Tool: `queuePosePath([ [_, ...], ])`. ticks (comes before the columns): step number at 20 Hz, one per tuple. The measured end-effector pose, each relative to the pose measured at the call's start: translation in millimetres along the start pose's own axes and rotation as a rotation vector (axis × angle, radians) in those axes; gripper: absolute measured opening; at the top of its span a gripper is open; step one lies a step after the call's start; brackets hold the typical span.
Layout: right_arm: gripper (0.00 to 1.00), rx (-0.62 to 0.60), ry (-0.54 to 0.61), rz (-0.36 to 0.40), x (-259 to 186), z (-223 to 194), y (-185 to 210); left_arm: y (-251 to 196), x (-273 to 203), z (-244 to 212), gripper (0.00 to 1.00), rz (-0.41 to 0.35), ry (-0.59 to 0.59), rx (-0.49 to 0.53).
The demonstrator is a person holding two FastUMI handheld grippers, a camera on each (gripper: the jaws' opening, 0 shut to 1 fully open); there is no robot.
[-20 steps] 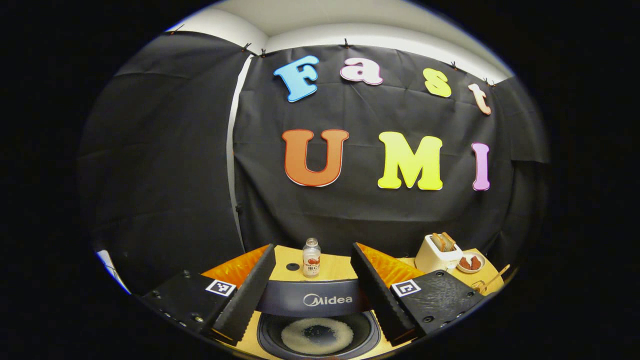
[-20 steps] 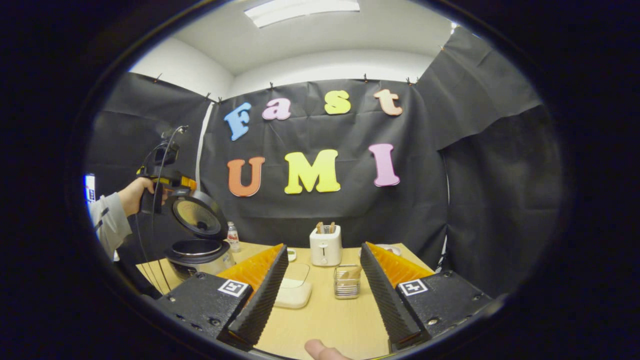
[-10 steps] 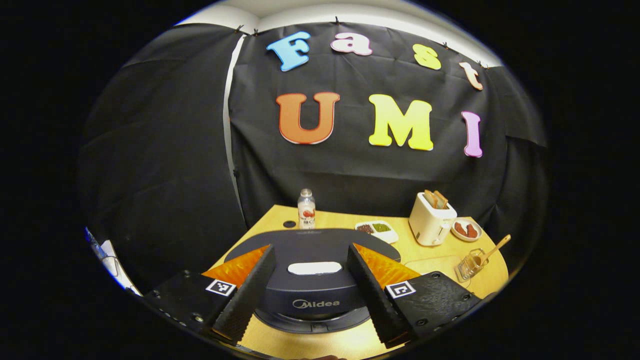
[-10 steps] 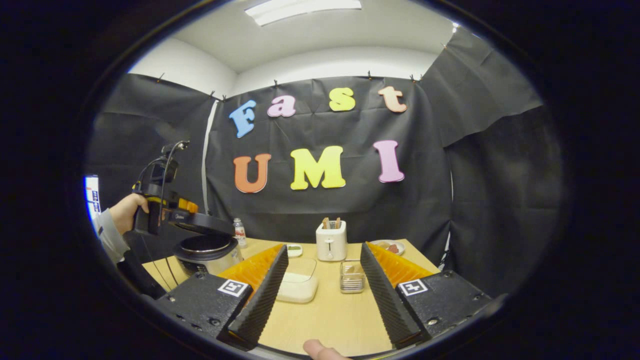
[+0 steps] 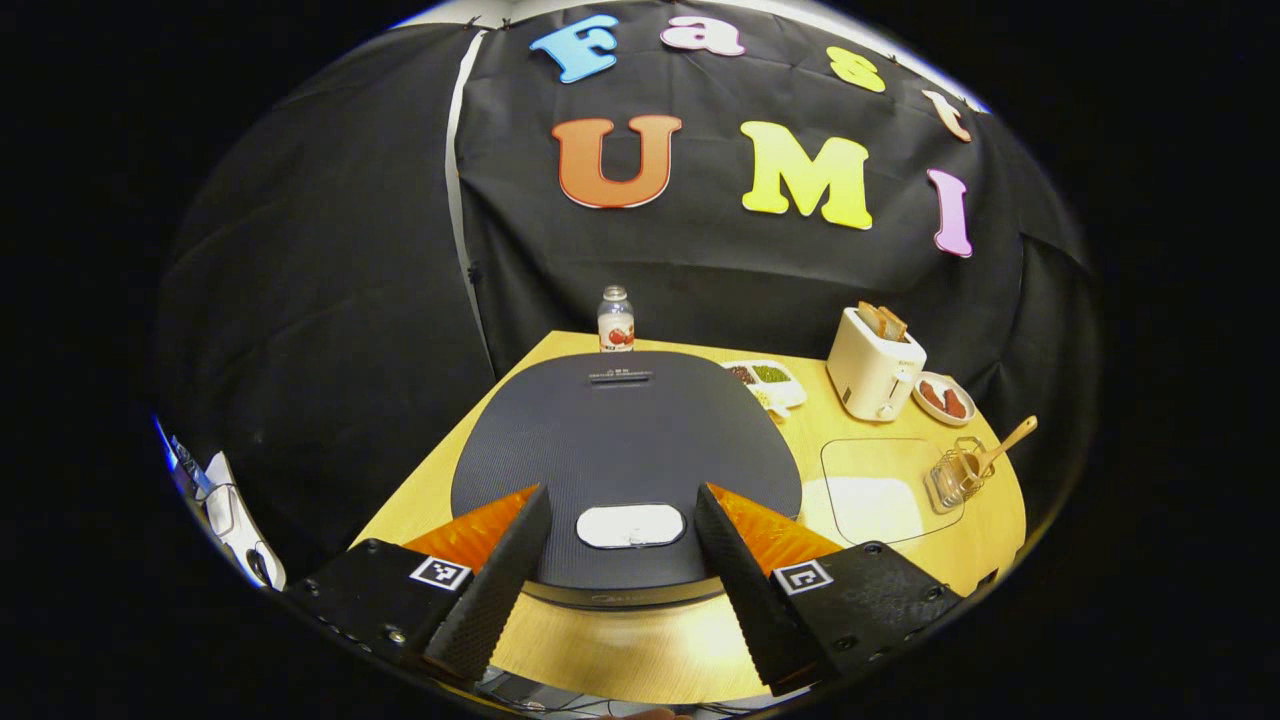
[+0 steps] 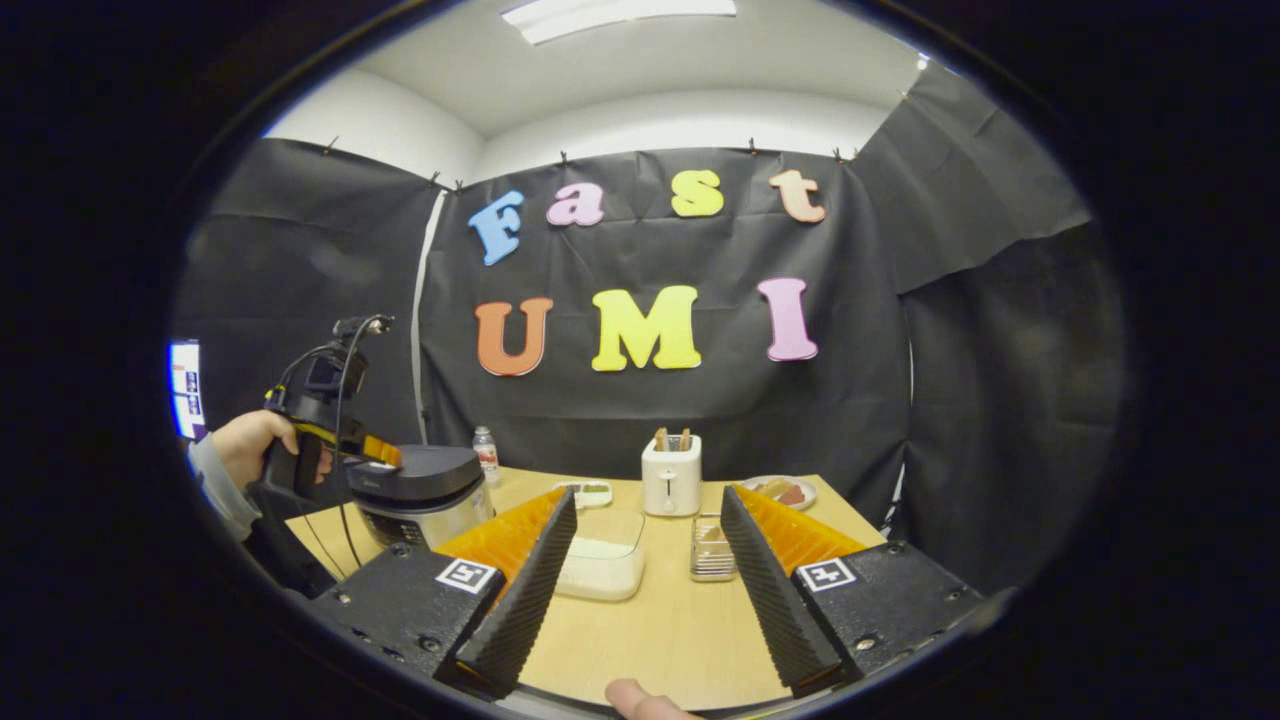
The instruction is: Close the left gripper, press the button to open the rice cooker; take a wooden spoon from the chopstick holder with the right hand, scoop a spoonful of rice and pour it into the rice cooker, then put the wooden spoon back into the chopstick holder.
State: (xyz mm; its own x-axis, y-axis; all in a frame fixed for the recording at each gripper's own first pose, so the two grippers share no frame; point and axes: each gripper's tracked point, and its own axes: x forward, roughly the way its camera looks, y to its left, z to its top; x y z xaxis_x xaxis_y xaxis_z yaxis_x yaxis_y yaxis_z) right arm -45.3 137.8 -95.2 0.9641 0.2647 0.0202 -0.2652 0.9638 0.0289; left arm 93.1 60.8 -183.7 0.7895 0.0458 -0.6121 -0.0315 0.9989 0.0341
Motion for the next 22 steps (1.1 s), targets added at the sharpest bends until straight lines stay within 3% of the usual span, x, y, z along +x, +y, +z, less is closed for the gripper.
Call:
queuePosePath([
  [5,0.94,-0.002,0.0,-0.011,-0.1,1.0,2.0,1.8,-7.9,-2.6,0.95,-0.001,0.016,-0.015],
  [6,0.9,-0.002,-0.002,-0.013,0.7,1.7,2.9,1.8,-8.3,-4.6,0.95,0.004,0.021,-0.017],
  [9,0.94,-0.01,0.007,-0.011,2.4,0.3,9.2,1.9,-10.9,-4.8,0.95,0.019,0.009,-0.019],
  [18,0.94,-0.046,0.0,0.012,0.9,1.1,26.5,-0.8,-11.6,-1.6,0.96,0.044,-0.204,-0.015],
  [20,0.9,-0.045,0.005,0.009,2.6,-1.5,26.1,-0.6,-12.5,-1.7,0.96,0.049,-0.25,-0.012],
  [22,0.94,-0.039,0.011,0.003,4.8,-3.4,24.7,-0.3,-7.7,-6.5,0.96,0.057,-0.271,-0.012],
])
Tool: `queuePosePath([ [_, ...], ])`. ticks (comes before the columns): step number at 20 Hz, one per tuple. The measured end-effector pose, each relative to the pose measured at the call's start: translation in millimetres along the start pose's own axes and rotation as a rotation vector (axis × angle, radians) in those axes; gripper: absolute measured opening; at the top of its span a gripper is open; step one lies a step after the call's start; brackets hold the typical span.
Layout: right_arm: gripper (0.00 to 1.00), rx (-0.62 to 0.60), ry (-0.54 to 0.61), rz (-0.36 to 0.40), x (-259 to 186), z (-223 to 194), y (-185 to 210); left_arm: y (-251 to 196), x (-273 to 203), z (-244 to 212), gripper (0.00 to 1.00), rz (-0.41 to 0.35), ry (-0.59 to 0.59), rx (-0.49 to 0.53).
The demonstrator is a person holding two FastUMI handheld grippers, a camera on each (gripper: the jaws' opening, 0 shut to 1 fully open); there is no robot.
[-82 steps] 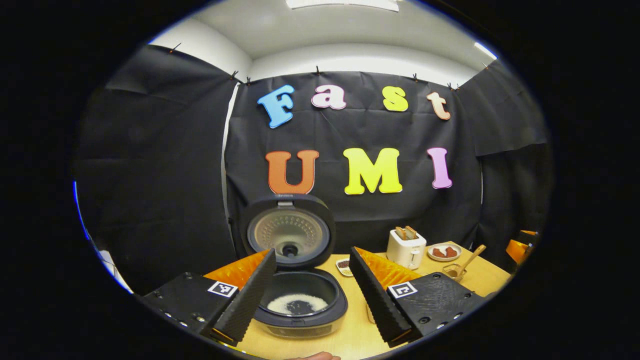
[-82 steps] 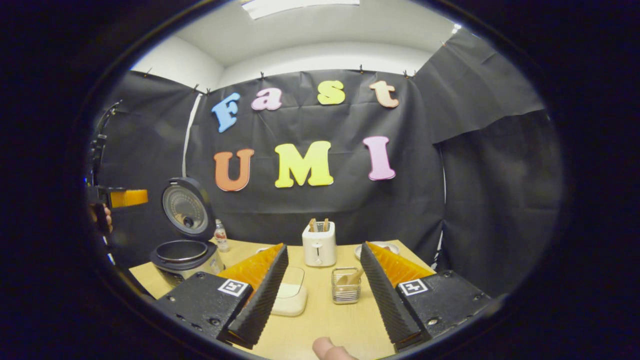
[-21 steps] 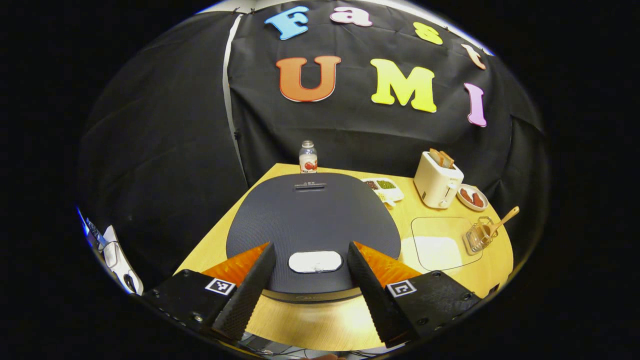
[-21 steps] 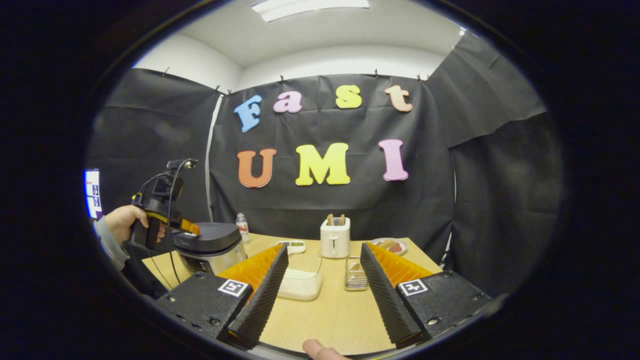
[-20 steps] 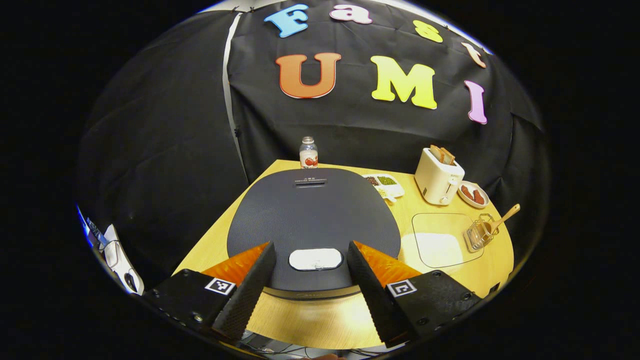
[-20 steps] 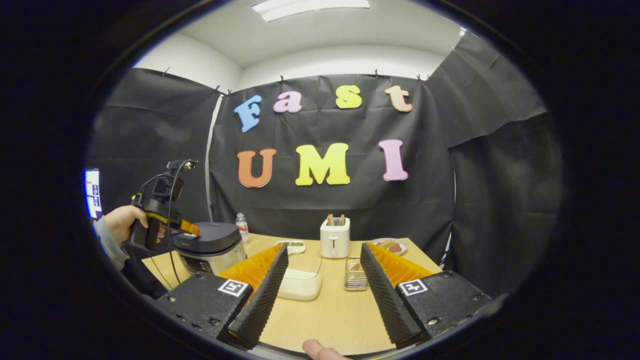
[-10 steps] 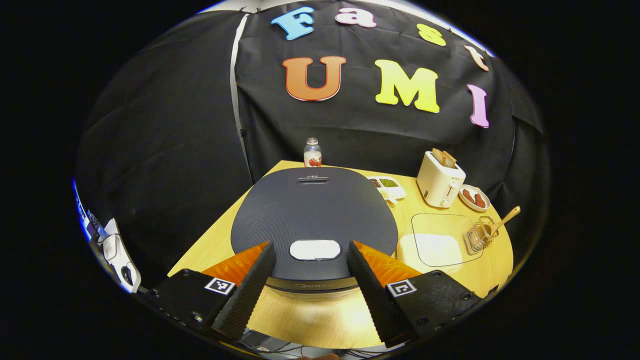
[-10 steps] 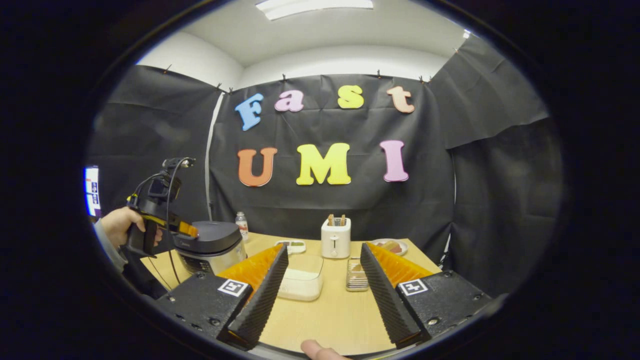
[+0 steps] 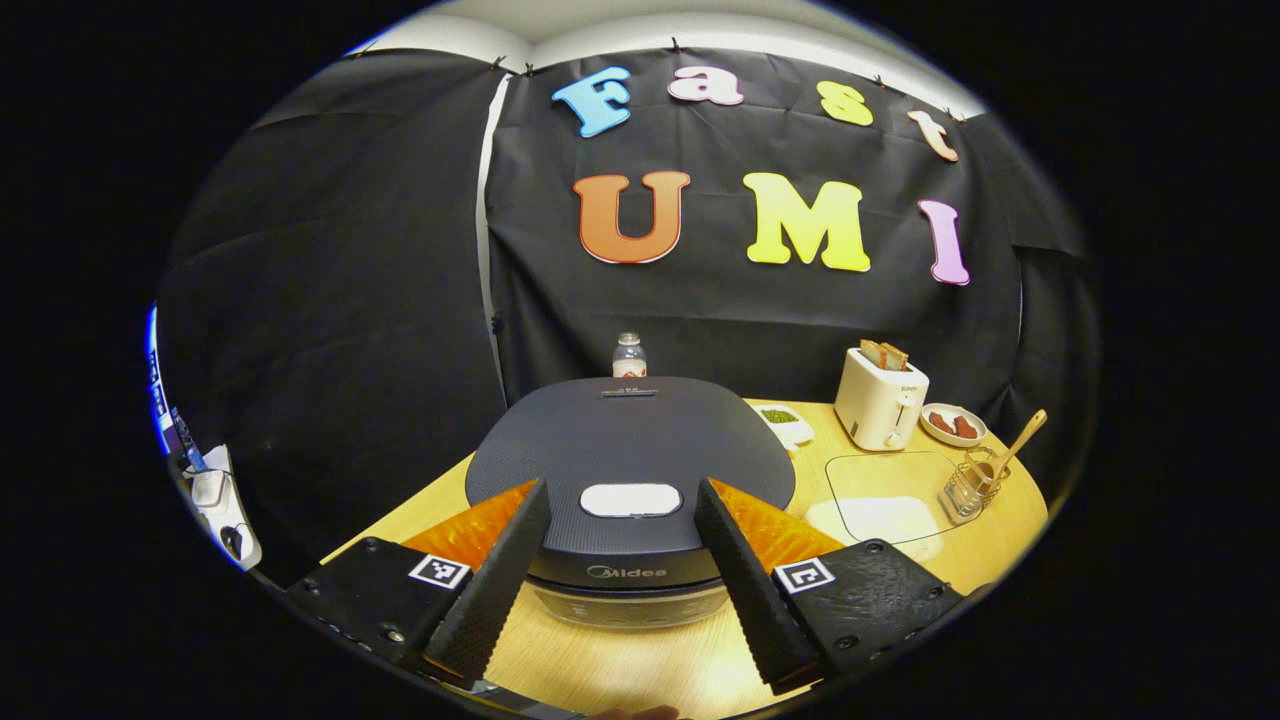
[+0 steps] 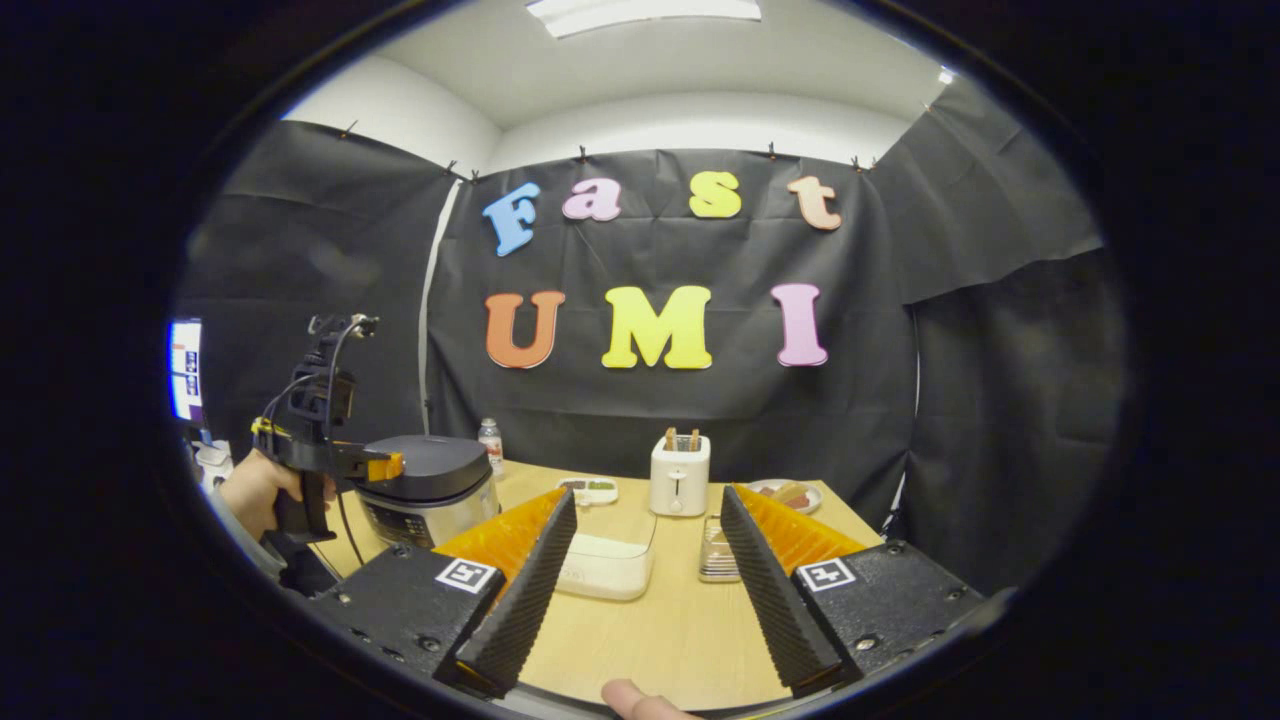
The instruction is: Close the left gripper, press the button to open the rice cooker; take a wooden spoon from the chopstick holder with the right hand, scoop a spoonful of rice and pour it into the rice cooker, then put the wooden spoon back into the chopstick holder.
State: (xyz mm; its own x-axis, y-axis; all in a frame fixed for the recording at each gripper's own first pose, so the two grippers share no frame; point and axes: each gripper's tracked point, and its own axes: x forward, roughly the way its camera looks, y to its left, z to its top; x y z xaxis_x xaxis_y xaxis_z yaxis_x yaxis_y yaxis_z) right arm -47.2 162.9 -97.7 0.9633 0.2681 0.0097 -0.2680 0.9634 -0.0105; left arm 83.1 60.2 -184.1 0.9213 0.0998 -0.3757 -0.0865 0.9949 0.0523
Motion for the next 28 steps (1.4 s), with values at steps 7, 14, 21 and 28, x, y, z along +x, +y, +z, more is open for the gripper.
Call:
queuePosePath([
  [7,0.9,0.025,0.012,-0.026,3.4,-4.7,-6.7,-1.1,0.2,-8.5,0.96,0.009,-0.061,-0.017],
  [14,0.94,0.009,-0.006,-0.065,1.5,8.0,-17.8,0.7,-8.2,0.7,0.96,0.044,-0.098,-0.005],
  [21,0.9,0.044,-0.034,-0.127,0.4,30.0,-43.6,-11.3,-56.4,28.5,0.92,0.005,-0.147,0.03],
  [28,0.94,0.039,-0.033,-0.157,-1.3,33.8,-49.6,-36.5,-105.2,43.6,0.92,-0.091,-0.176,0.014],
])
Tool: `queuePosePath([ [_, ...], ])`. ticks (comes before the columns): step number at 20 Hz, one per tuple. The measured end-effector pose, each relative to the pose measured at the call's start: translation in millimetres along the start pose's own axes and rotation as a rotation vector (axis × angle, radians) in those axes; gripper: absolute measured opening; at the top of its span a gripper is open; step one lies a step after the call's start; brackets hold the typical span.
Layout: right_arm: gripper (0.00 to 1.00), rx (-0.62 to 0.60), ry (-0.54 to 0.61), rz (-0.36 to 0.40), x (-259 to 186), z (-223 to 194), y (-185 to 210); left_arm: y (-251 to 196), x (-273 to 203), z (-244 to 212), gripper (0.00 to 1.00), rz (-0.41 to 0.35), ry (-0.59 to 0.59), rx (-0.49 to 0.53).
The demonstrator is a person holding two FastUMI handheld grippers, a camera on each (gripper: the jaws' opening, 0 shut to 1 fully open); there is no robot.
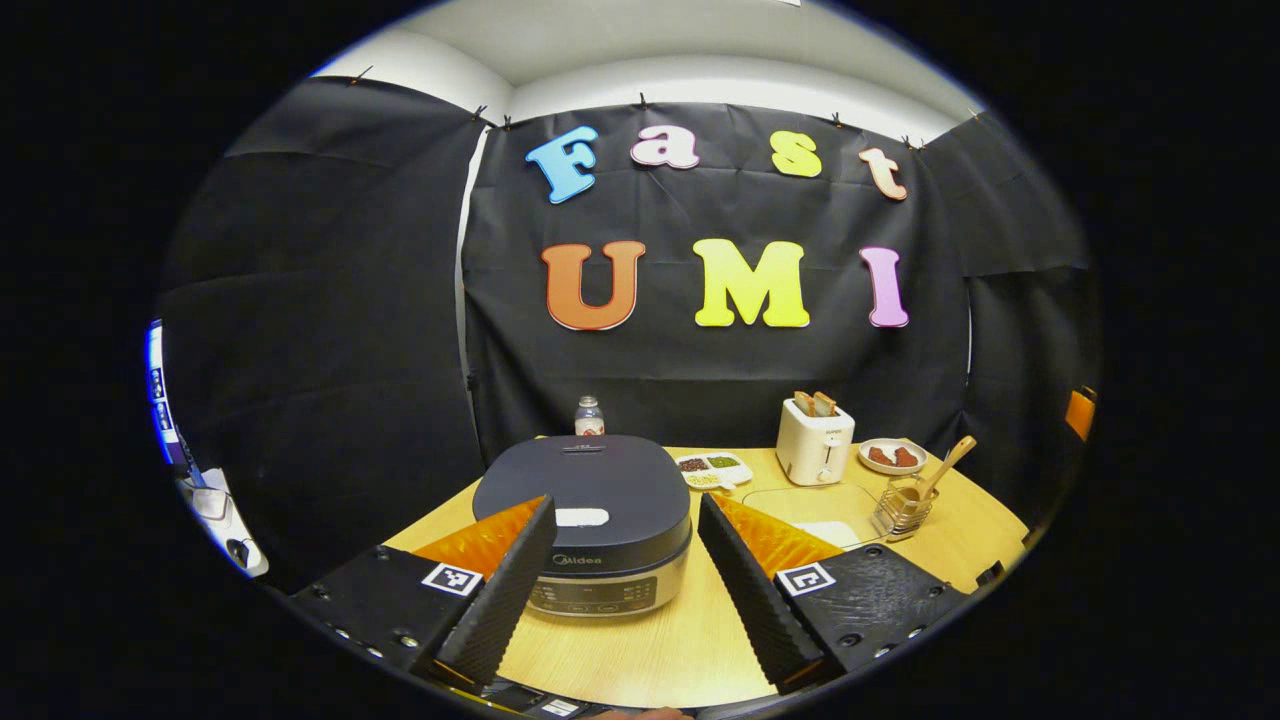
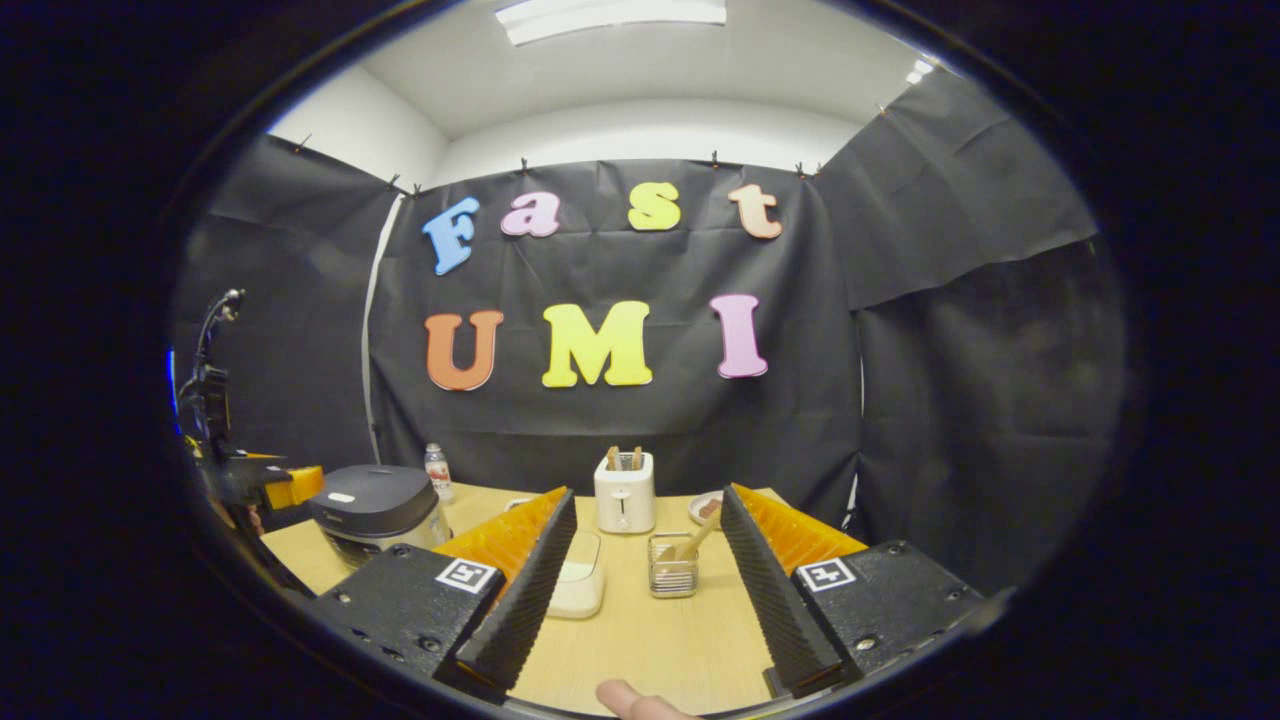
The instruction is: Close the left gripper, press the button to open the rice cooker; take a wooden spoon from the chopstick holder with the right hand, scoop a spoonful of rice and pour it into the rice cooker, then put the wooden spoon back into the chopstick holder.
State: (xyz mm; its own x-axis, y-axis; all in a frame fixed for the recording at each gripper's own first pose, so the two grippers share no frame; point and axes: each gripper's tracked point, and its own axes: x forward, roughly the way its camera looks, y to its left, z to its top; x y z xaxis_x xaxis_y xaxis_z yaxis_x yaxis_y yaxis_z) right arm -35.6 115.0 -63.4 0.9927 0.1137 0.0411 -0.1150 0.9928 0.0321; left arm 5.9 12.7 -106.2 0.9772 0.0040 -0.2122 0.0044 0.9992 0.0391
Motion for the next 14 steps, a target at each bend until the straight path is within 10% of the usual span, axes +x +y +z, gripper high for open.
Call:
queuePosePath([
  [14,0.94,0.029,-0.009,-0.058,-15.3,12.0,-20.1,-32.6,-96.3,46.0,0.93,-0.064,-0.142,-0.07],
])
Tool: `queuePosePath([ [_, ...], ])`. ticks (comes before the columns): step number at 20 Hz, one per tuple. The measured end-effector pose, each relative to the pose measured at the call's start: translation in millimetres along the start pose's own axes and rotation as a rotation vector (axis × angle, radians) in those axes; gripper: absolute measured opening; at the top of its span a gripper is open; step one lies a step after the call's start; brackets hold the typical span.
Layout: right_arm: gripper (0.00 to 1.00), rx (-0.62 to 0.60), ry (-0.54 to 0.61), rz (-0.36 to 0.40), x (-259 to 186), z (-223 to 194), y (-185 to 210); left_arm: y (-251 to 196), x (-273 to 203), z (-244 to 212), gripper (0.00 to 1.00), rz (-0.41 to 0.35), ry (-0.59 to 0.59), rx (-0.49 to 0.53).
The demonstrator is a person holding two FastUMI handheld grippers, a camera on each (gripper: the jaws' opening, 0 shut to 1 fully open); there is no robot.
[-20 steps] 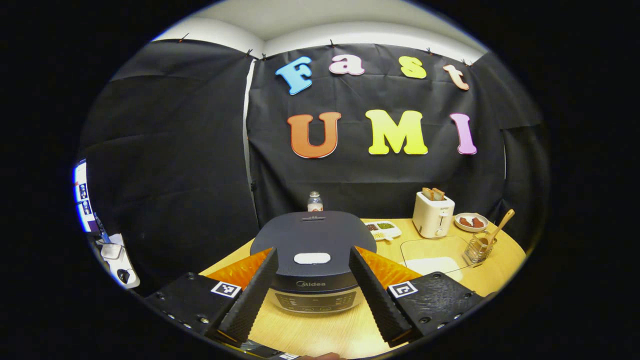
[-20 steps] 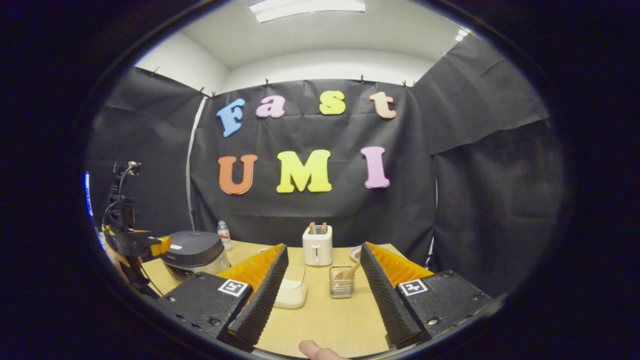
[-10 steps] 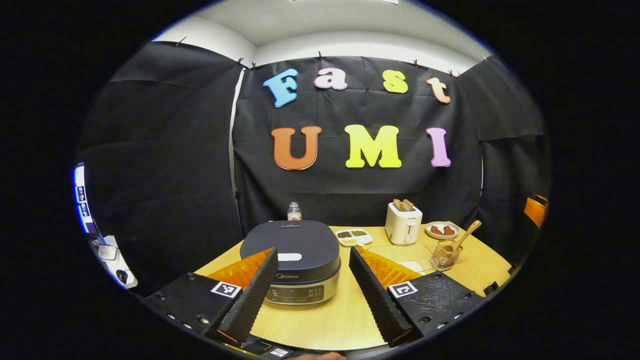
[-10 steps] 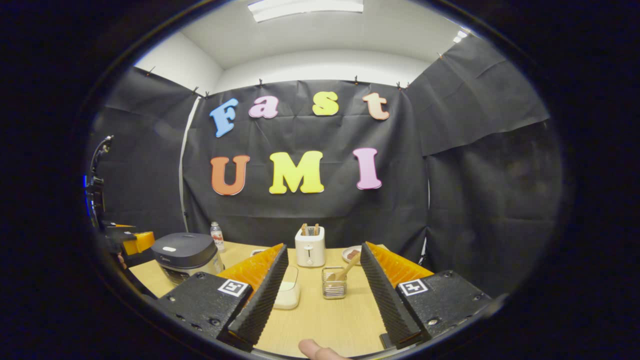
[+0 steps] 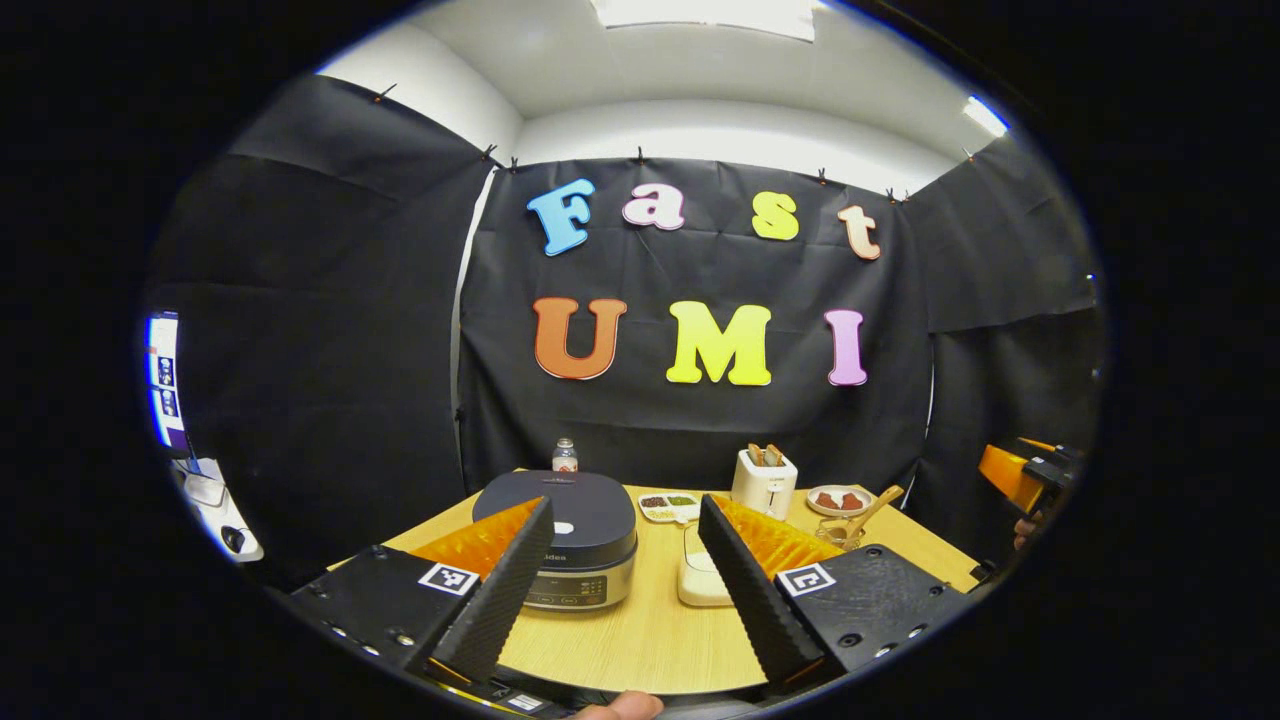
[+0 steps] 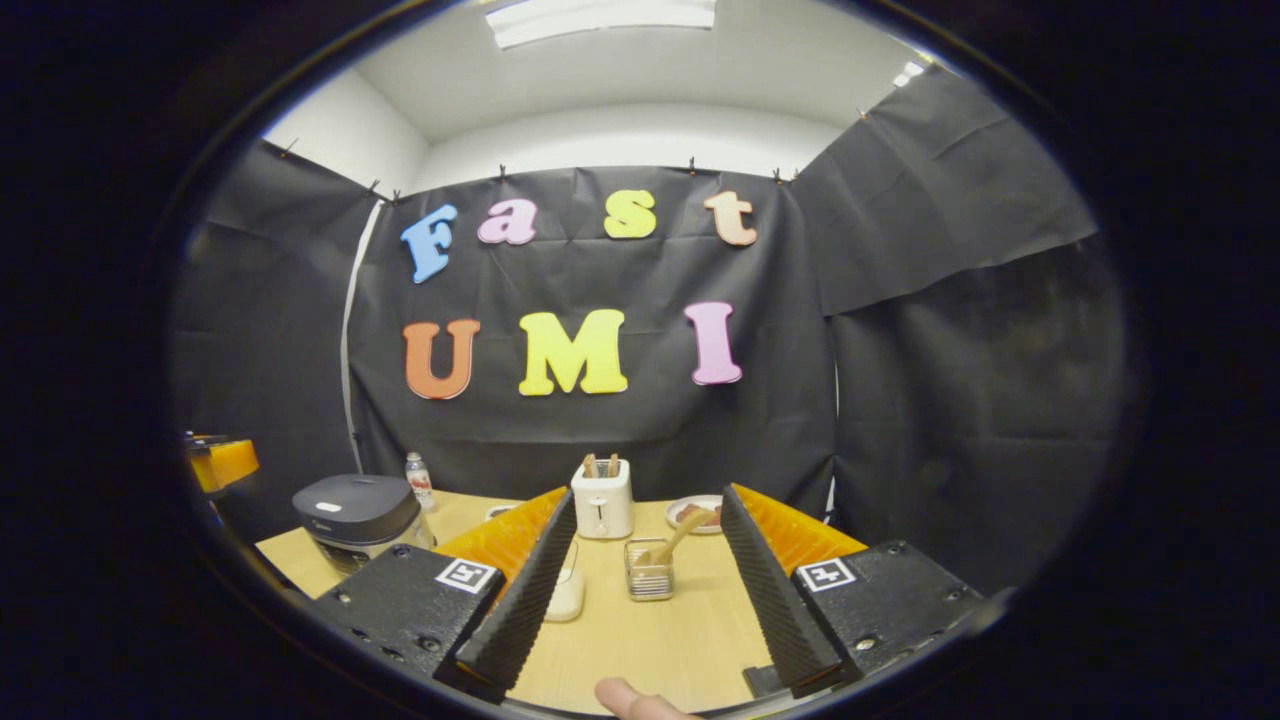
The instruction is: Close the left gripper, press the button to open the rice cooker; take a wooden spoon from the chopstick holder with the right hand, scoop a spoonful of rice and pour it into the rice cooker, then put the wooden spoon back into the chopstick holder.
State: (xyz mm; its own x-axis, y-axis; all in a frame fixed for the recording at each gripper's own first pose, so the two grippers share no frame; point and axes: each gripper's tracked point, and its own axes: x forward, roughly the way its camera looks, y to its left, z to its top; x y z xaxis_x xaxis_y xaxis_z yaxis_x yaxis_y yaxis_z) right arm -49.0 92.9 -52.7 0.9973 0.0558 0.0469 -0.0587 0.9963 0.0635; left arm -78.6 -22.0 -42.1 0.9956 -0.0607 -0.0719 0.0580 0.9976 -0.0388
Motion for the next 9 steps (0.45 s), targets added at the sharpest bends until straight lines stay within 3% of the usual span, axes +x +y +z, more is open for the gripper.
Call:
queuePosePath([
  [9,0.94,-0.041,-0.036,0.042,-12.8,6.7,20.7,-13.2,-16.5,-10.1,0.94,-0.021,-0.005,0.045],
])
